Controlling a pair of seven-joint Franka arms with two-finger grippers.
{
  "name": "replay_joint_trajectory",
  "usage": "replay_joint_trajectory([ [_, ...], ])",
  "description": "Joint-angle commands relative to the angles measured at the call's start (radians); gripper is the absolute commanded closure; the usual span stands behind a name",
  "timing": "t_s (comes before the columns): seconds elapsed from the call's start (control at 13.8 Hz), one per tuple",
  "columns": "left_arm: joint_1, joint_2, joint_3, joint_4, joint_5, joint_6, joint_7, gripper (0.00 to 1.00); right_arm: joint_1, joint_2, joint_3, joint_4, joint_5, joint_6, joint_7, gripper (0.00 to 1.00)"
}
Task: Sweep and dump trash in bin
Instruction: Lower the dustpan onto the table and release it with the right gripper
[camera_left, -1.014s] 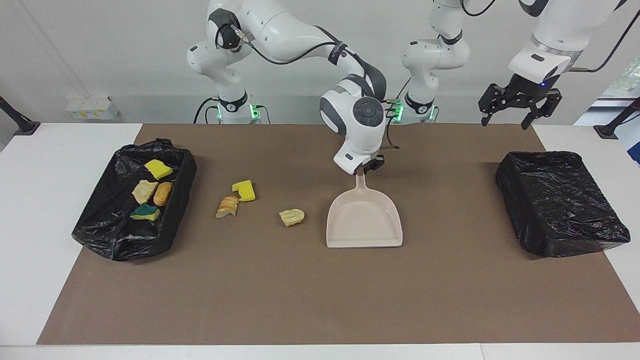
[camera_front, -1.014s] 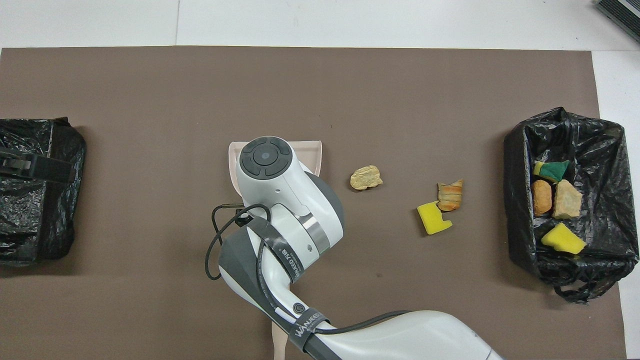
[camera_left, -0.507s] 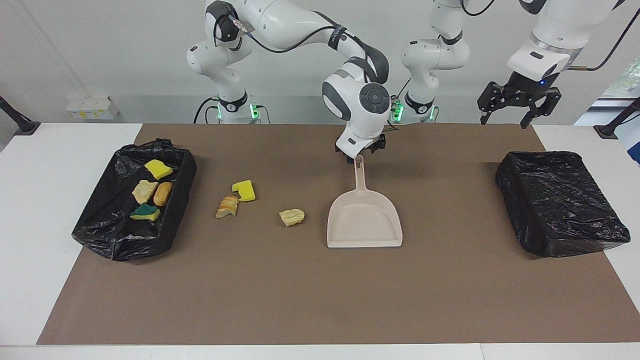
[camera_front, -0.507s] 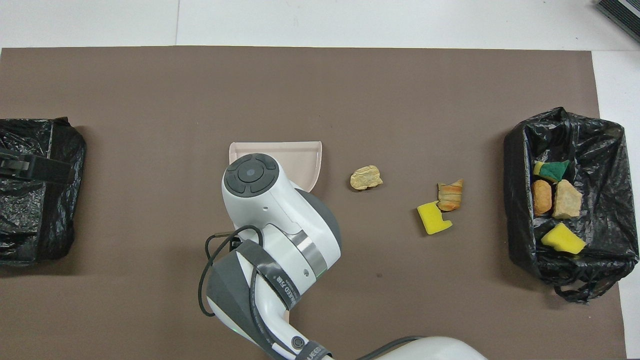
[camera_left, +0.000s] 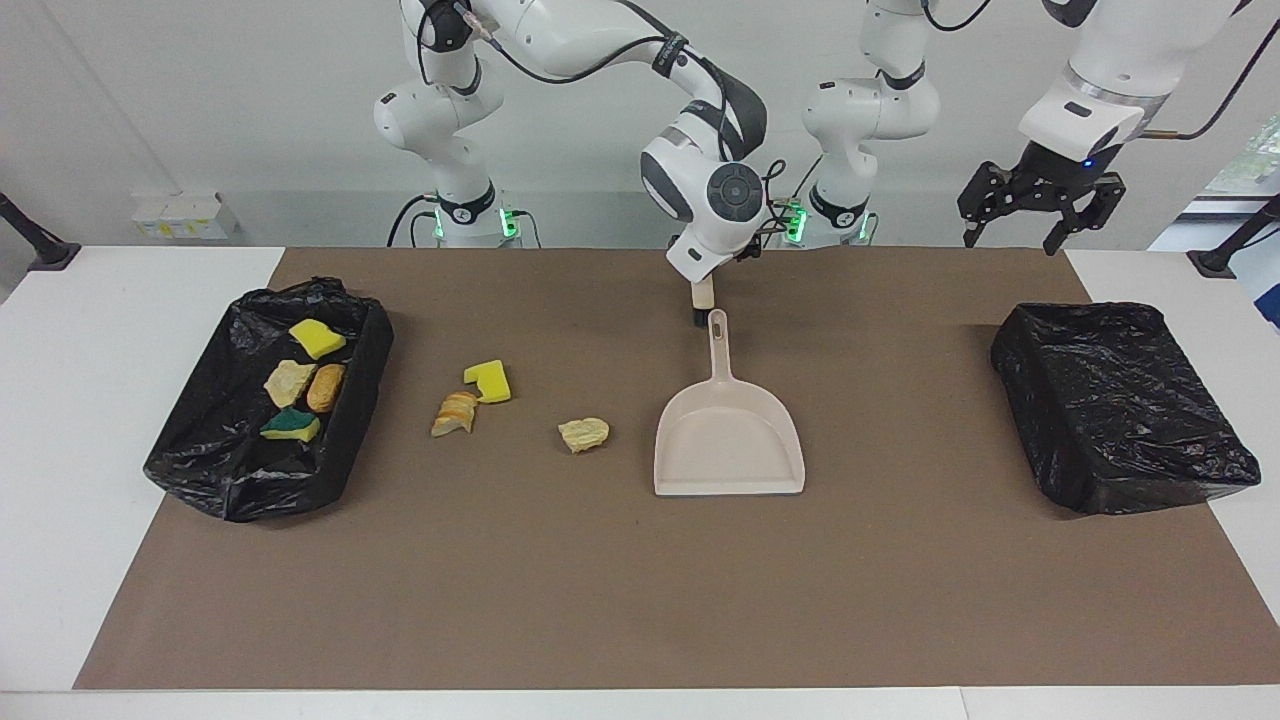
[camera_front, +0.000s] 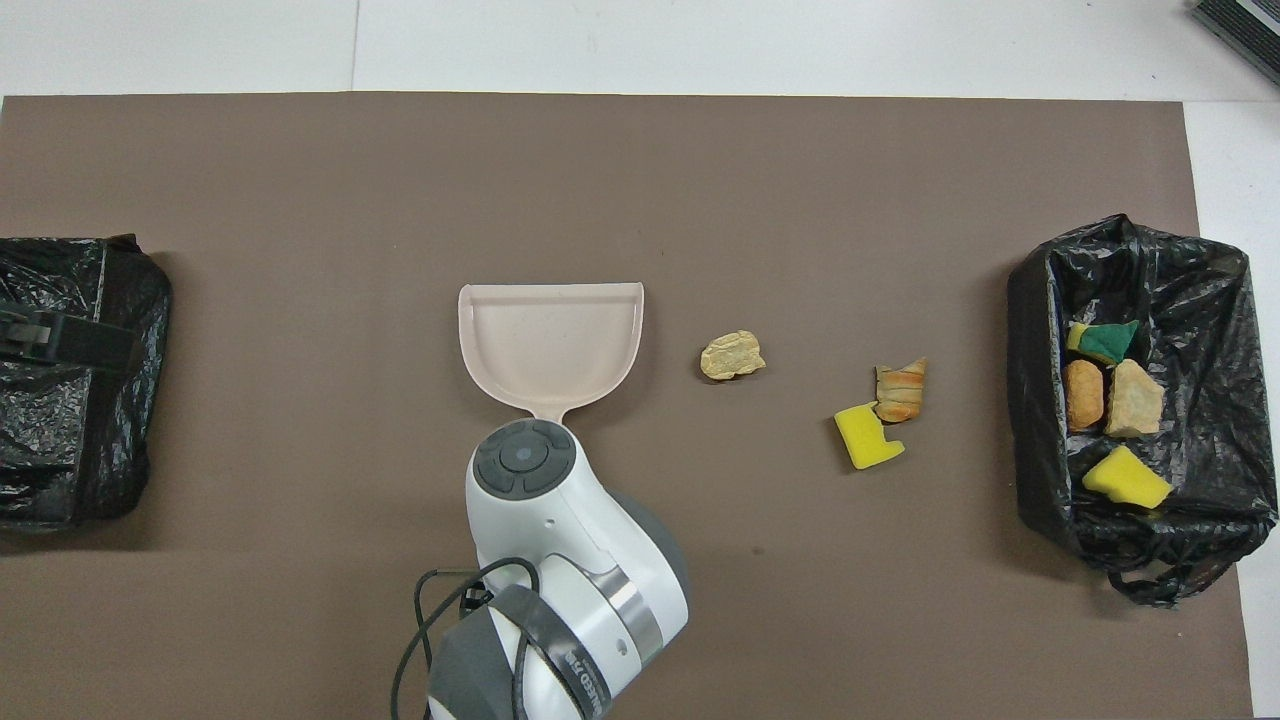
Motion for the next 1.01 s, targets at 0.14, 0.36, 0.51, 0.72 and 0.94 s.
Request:
replay_joint_trajectory([
  [0.14, -0.014, -0.005, 0.013, 0.013, -0.001, -0.03, 0.01, 0.0, 0.079, -0.197, 0.003, -0.333, 0.079, 0.164, 0.134, 0.0],
  [0.36, -0.014, -0.02, 0.011, 0.014, -0.001, -0.026, 0.006, 0.0, 0.131, -0.241, 0.003, -0.412, 0.109, 0.233, 0.125, 0.0],
  [0.51, -0.014, -0.022, 0.013, 0.014, -0.001, -0.03, 0.006, 0.0, 0.145, -0.244, 0.003, -0.41, 0.109, 0.239, 0.099, 0.0],
  [0.72, -0.029, -0.026, 0.007, 0.008, -0.001, -0.028, -0.003, 0.0, 0.151, -0.244, 0.003, -0.41, 0.109, 0.248, 0.084, 0.06],
  [0.94, -0.092, -0.054, -0.012, -0.091, -0.006, 0.016, -0.019, 0.0, 0.151, -0.239, 0.003, -0.416, 0.109, 0.299, 0.053, 0.08],
])
